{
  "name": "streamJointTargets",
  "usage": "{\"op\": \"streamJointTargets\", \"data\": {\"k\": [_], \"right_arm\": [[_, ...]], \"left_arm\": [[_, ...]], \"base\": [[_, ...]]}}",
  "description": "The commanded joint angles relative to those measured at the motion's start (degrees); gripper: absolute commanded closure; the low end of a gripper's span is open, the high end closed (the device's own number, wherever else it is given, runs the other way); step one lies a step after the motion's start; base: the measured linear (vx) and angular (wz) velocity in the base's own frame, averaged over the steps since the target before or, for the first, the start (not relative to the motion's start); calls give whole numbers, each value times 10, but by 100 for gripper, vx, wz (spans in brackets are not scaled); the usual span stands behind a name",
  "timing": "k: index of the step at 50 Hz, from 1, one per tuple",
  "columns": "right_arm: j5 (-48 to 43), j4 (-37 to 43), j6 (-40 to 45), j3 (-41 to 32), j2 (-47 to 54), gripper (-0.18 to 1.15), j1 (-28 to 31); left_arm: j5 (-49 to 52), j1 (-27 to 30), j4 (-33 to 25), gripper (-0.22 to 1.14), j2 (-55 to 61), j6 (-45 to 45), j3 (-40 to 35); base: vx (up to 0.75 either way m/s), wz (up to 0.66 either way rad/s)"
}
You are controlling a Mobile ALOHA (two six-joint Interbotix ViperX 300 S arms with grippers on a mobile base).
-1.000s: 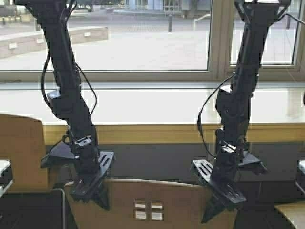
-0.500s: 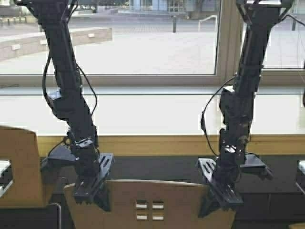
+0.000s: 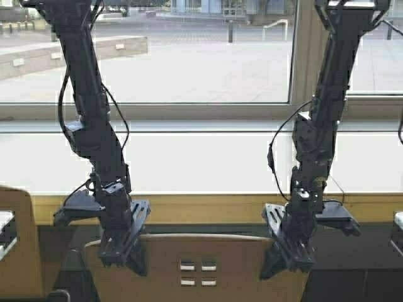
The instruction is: Push the chairs under the table
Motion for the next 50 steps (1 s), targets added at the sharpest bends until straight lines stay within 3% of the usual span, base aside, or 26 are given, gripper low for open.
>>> {"op": "streamJointTargets", "data": {"k": [1,14,50], "right_arm": [[0,-20,-24,-24,-23,93,8],[-40,-98,-34,8,-45,93,11],[-33,-105,-36,-2,-47,93,12]], "left_arm": [[-2,-6,2,87,-21,10,-3],[-18,-5,4,88,-19,40,-7],[-24,-4,2,87,-32,37,-9]], "base": [[21,-1],[22,-4],[17,2]]}}
